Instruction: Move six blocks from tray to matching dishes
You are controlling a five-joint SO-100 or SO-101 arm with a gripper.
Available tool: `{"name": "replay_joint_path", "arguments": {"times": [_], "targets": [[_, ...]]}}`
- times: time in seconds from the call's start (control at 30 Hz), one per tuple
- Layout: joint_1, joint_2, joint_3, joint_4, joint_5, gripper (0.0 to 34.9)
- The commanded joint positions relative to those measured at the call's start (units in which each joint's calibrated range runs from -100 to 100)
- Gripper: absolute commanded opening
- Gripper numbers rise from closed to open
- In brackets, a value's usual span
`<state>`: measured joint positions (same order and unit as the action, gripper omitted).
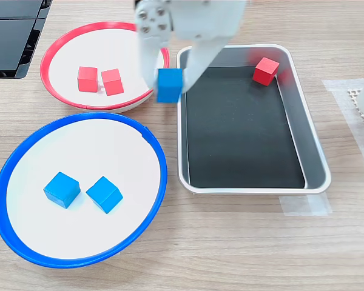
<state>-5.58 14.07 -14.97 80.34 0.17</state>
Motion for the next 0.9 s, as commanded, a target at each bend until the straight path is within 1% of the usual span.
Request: {"name": "replay_joint_path", "arguments": {"times": [0.0,0.03,0.07,0.1,0.17,0.2,0.3,0.33,0.37,0.43,0.47,0.5,0.53,0.57,0.63,0.67,0.7,0.73,0.77,0.8,0.87], "targets": [[-4.17,7.30,-9.65,-11.05,-2.83,0.6],[-4.64,8.75,-10.65,-12.95,-3.08,1.5],[-4.92,10.20,-11.56,-14.60,-3.37,5.7],[-5.11,11.73,-12.20,-16.41,-3.47,13.8],[-4.92,11.65,-11.84,-16.91,-3.17,19.9],[-4.54,10.45,-10.38,-16.58,-2.74,21.2],[-3.70,5.42,-3.83,-15.75,-0.88,19.7],[-3.04,2.10,0.36,-14.93,0.29,16.5],[-2.47,0.05,2.73,-14.18,0.98,14.4],[-0.40,-6.69,10.19,-10.72,2.44,8.6],[1.86,-12.66,16.93,-7.75,4.64,1.6],[6.19,-19.82,25.67,-4.53,7.23,0.7],[7.69,-21.96,28.40,-3.70,8.25,0.6],[13.53,-28.18,37.23,-2.30,12.55,0.5],[20.02,-32.53,44.15,-1.39,17.44,0.5],[28.12,-36.71,51.43,-1.97,23.88,0.5],[31.22,-37.82,53.89,-2.22,26.81,0.5],[35.65,-39.27,57.44,-4.03,30.77,0.5],[39.50,-40.21,61.17,-6.92,35.07,1.4],[40.45,-40.55,62.81,-8.98,36.09,2.7],[41.48,-41.15,65.27,-12.20,38.34,7.3]]}}
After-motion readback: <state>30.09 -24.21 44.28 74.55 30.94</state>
